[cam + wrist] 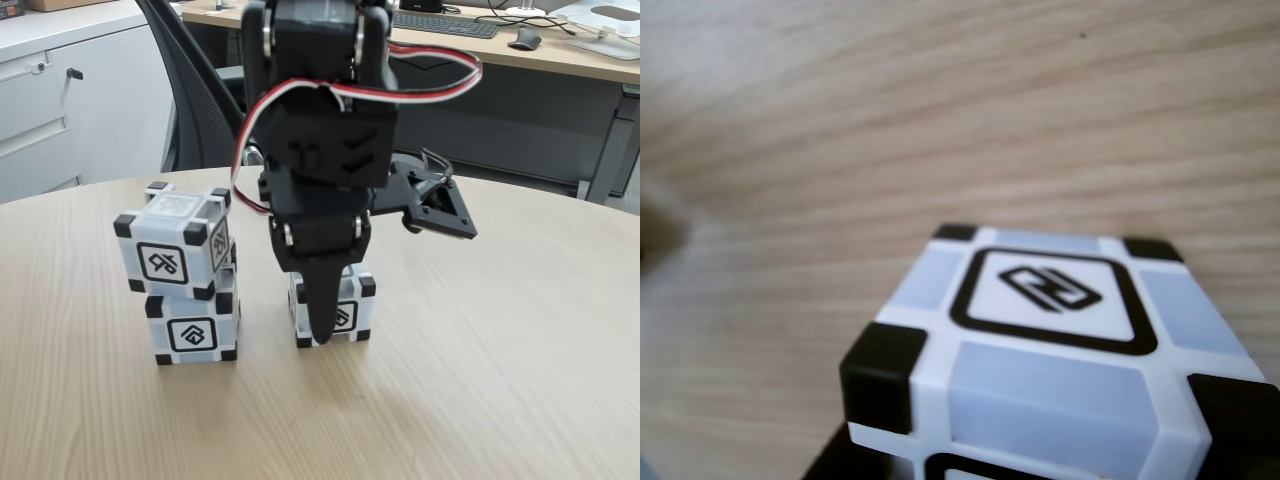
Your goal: Stack cubes from left to right.
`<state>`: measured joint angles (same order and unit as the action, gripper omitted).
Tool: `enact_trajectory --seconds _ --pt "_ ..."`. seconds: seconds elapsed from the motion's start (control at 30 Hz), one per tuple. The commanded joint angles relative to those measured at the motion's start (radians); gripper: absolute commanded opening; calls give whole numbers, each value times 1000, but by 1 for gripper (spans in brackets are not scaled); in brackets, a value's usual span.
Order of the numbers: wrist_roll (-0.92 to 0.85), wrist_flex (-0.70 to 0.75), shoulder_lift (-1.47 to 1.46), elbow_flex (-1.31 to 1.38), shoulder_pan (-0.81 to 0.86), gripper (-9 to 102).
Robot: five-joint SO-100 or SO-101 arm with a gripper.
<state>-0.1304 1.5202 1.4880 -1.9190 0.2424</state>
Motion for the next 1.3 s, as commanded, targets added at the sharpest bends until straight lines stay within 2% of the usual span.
enact_trajectory --seconds 0.0,0.1,0.47,1.1,1.27 --pt "15 8 14 15 14 0" --pt "14 8 34 17 -3 0" --pt "-29 25 439 18 3 0" --pt "-140 29 910 3 20 0" --pt "-166 54 940 3 94 0"
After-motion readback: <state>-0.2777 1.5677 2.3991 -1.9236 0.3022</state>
